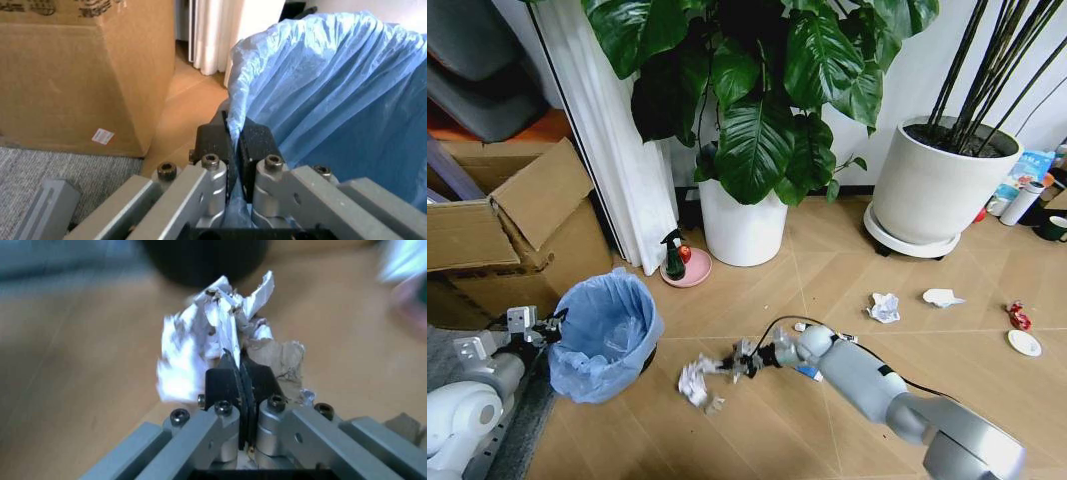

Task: Pick up the trash bin and place the garbage on the floor into it.

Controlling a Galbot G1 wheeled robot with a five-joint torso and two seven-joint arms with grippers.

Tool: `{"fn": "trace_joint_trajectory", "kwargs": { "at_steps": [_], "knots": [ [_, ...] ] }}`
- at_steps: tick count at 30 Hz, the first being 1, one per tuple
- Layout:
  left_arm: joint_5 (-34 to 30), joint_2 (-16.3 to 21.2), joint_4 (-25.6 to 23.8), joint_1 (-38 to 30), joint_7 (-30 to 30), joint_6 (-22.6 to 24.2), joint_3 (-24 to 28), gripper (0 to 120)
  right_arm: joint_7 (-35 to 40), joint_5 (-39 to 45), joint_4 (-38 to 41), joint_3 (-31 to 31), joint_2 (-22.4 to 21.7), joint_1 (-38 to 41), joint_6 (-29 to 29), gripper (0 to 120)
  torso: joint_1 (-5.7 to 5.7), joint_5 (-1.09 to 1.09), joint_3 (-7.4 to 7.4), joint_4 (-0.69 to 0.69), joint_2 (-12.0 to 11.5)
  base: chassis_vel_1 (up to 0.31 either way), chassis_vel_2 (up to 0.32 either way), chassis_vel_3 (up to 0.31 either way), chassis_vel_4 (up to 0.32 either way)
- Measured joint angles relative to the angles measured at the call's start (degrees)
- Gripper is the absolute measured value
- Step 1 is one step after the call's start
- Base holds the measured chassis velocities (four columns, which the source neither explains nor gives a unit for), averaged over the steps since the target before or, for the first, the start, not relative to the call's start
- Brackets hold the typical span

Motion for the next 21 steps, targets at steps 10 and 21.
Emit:
{"fn": "trace_joint_trajectory", "kwargs": {
  "at_steps": [10,21],
  "knots": [
    [-1.15,4.8,0.48,-0.7,0.55,0.08,3.02,0,0.61,7.52,12.84,10.83,-7.12,-4.13,0.68,0,-0.01,0.0,0.0,-0.01,0.0,0.0,0.0,0.0,0.0],
    [-3.67,9.85,1.33,-3.33,0.44,0.45,11.84,0,0.42,17.16,22.93,13.41,-12.11,-3.22,0.15,0,-0.01,-0.01,0.0,-0.02,0.0,0.0,0.0,0.0,0.0]
  ]
}}
